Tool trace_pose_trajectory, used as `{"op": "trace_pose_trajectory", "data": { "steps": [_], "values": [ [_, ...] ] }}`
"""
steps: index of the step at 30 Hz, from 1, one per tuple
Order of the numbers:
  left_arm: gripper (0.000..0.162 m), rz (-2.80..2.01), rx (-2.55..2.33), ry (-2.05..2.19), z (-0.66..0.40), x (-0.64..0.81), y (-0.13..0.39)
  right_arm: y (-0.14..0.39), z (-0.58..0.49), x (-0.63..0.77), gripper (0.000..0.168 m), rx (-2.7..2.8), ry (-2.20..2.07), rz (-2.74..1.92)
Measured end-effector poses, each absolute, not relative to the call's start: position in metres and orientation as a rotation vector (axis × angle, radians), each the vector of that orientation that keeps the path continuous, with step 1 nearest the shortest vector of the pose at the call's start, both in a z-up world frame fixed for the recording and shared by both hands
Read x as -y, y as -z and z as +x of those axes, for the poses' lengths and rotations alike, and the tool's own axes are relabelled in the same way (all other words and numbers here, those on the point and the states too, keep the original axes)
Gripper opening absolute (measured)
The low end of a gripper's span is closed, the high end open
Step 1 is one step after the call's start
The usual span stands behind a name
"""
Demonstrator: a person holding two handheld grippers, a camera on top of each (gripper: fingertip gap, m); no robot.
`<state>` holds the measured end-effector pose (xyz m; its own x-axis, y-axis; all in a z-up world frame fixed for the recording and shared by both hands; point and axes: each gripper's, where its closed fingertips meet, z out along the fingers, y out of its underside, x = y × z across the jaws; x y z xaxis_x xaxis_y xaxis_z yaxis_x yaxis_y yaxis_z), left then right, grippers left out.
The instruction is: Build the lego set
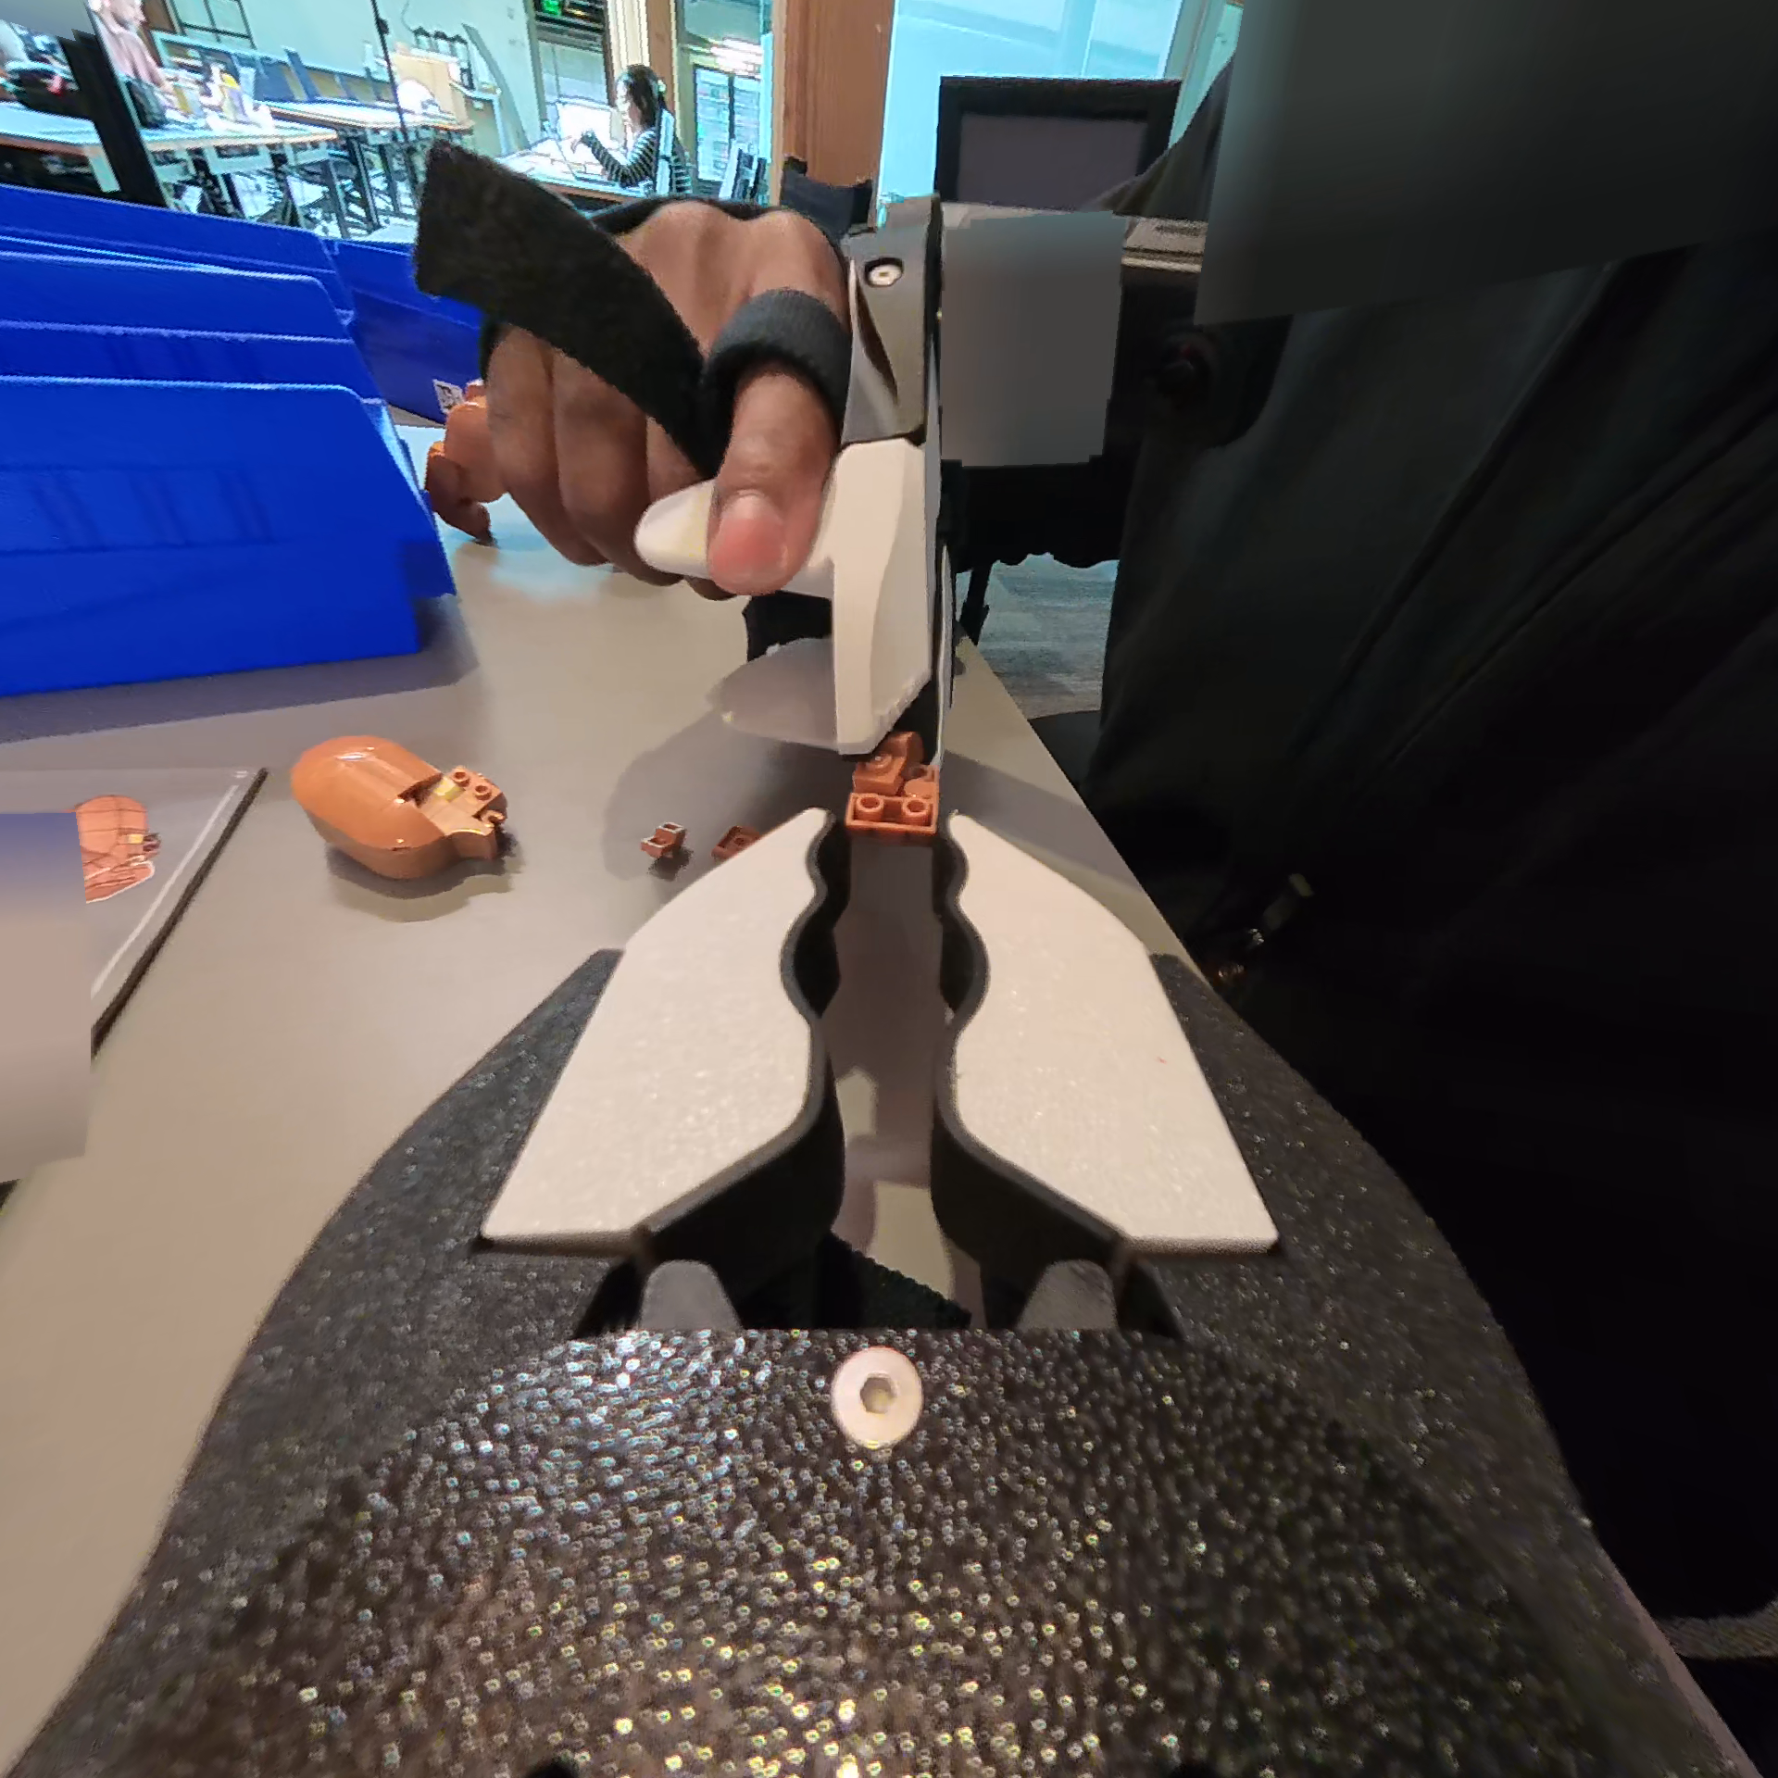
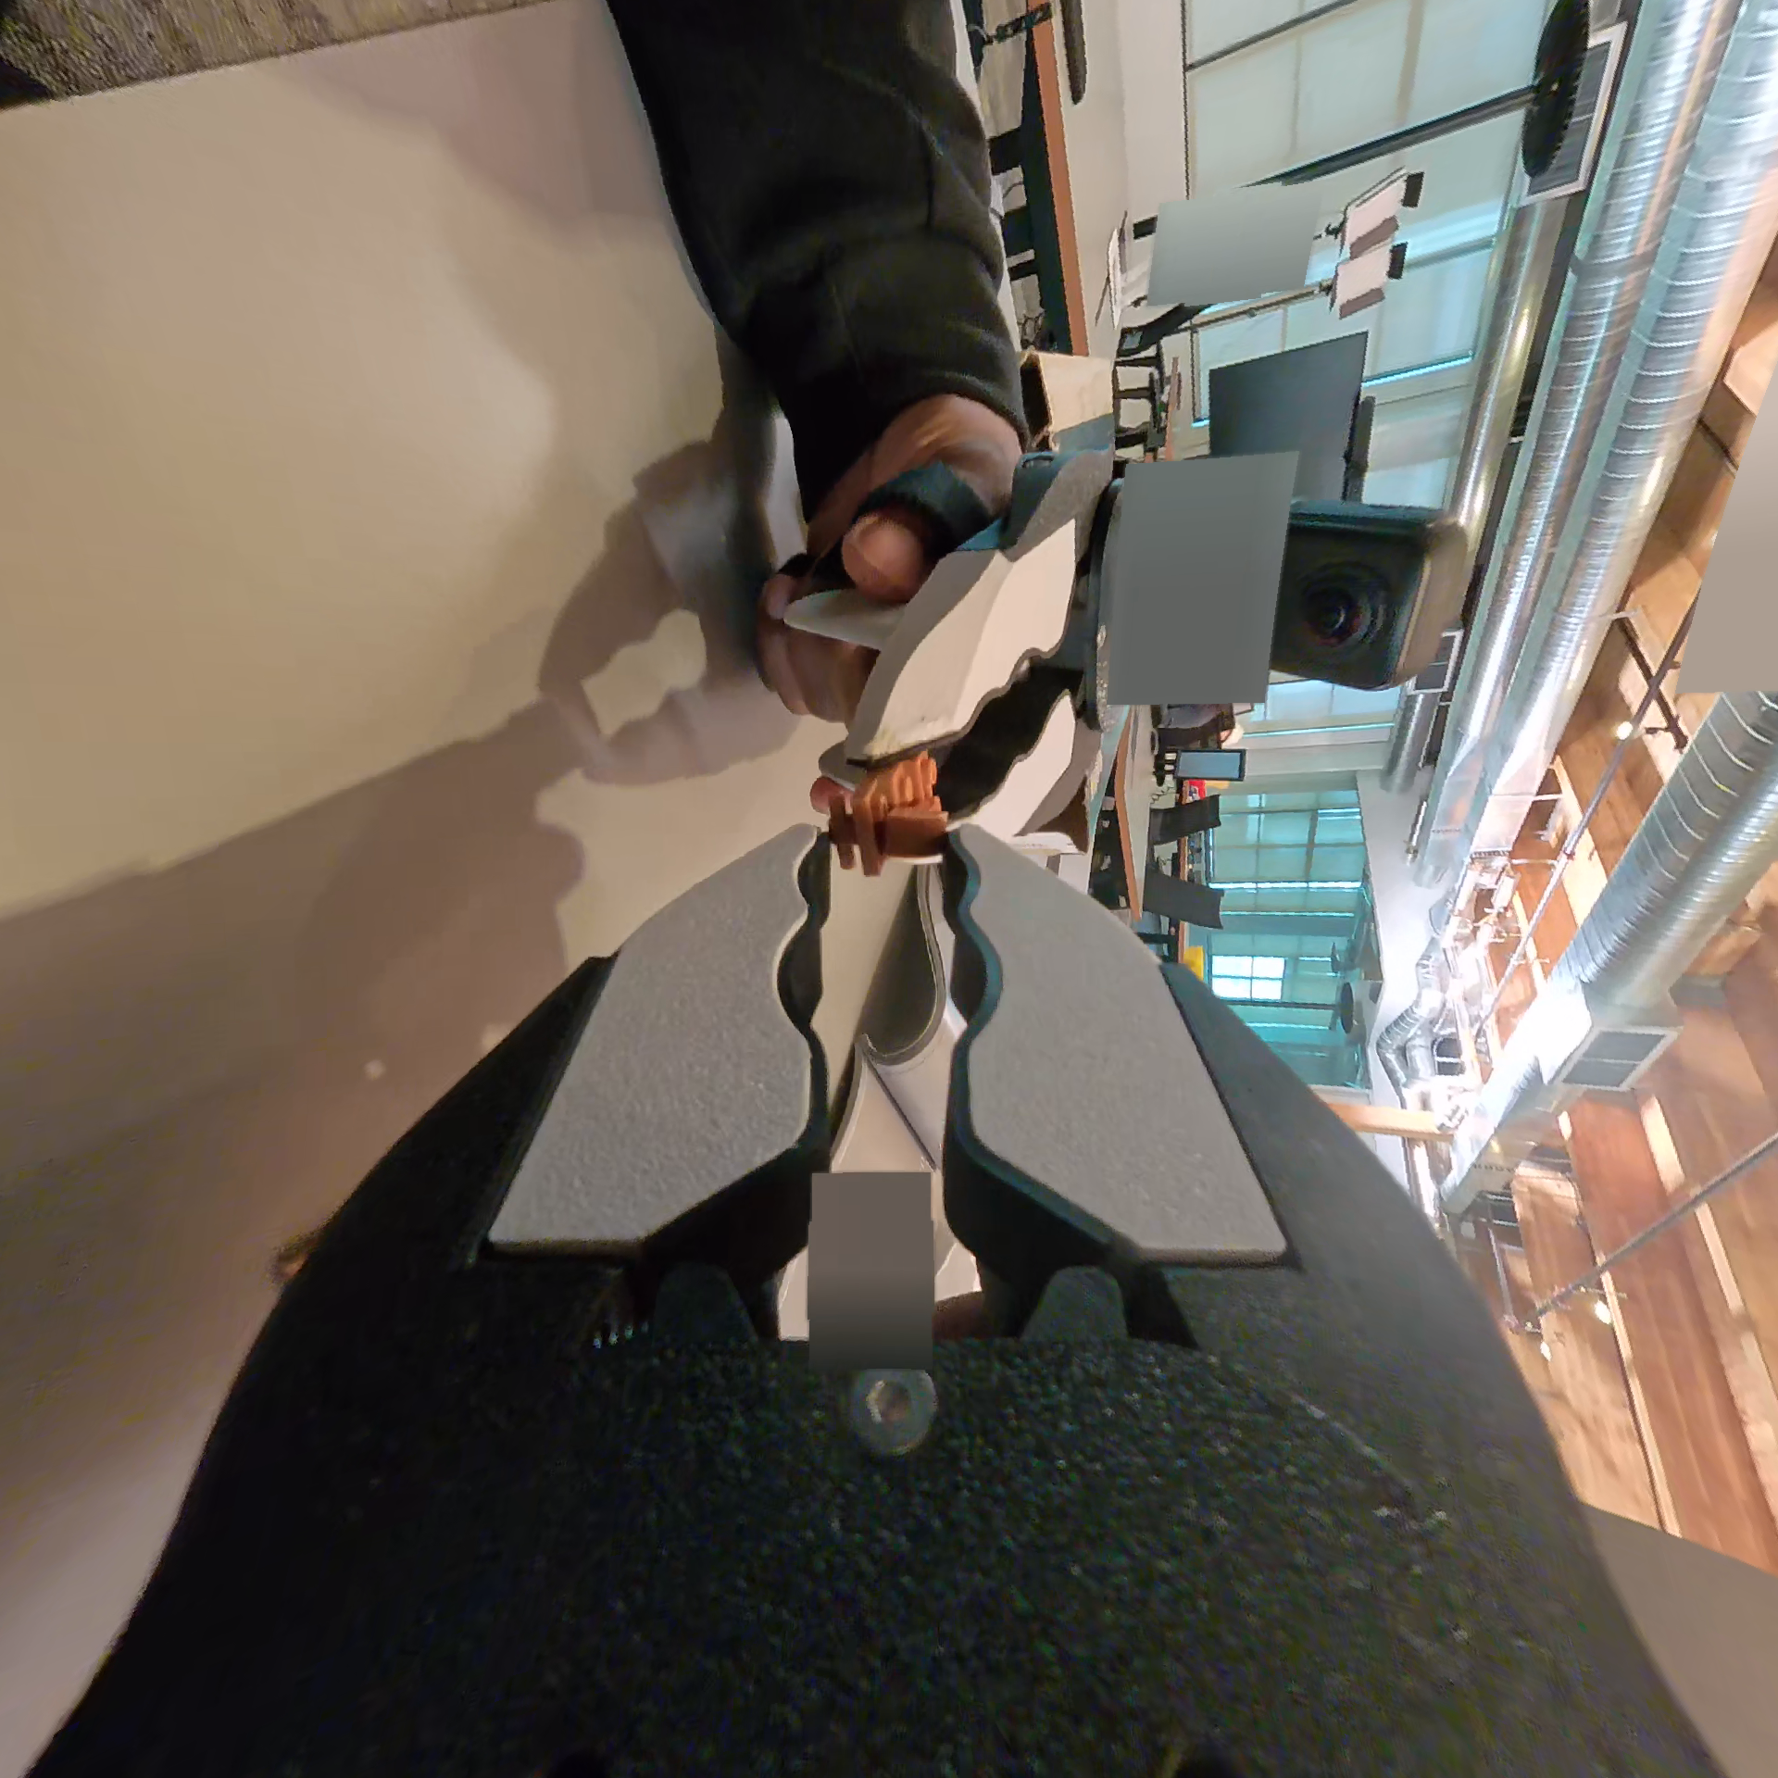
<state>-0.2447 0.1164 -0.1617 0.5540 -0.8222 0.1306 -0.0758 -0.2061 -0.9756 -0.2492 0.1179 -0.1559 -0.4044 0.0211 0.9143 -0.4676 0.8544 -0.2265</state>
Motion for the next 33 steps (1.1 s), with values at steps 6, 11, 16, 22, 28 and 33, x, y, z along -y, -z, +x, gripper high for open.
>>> {"op": "trace_pose_trajectory", "data": {
  "steps": [6,11,16,22,28,33],
  "values": [
    [0.017,-1.635,-0.803,0.885,-0.239,-0.109,0.16,0.155,-0.244,-0.112,0.021,1.941,-0.59,0.365],
    [0.017,-1.621,-0.824,0.956,-0.235,-0.103,0.159,0.153,-0.24,-0.105,0.021,1.951,-0.614,0.407],
    [0.017,-1.603,-0.821,1.023,-0.234,-0.098,0.155,0.15,-0.239,-0.1,0.02,1.949,-0.635,0.429],
    [0.017,-1.561,-0.83,1.128,-0.231,-0.09,0.15,0.145,-0.235,-0.091,0.021,1.952,-0.726,0.426],
    [0.016,-1.533,-0.849,1.199,-0.228,-0.083,0.146,0.142,-0.232,-0.085,0.021,1.983,-0.804,0.417],
    [0.016,-1.532,-0.853,1.219,-0.227,-0.082,0.146,0.142,-0.231,-0.083,0.021,2.011,-0.825,0.411]
  ]
}}
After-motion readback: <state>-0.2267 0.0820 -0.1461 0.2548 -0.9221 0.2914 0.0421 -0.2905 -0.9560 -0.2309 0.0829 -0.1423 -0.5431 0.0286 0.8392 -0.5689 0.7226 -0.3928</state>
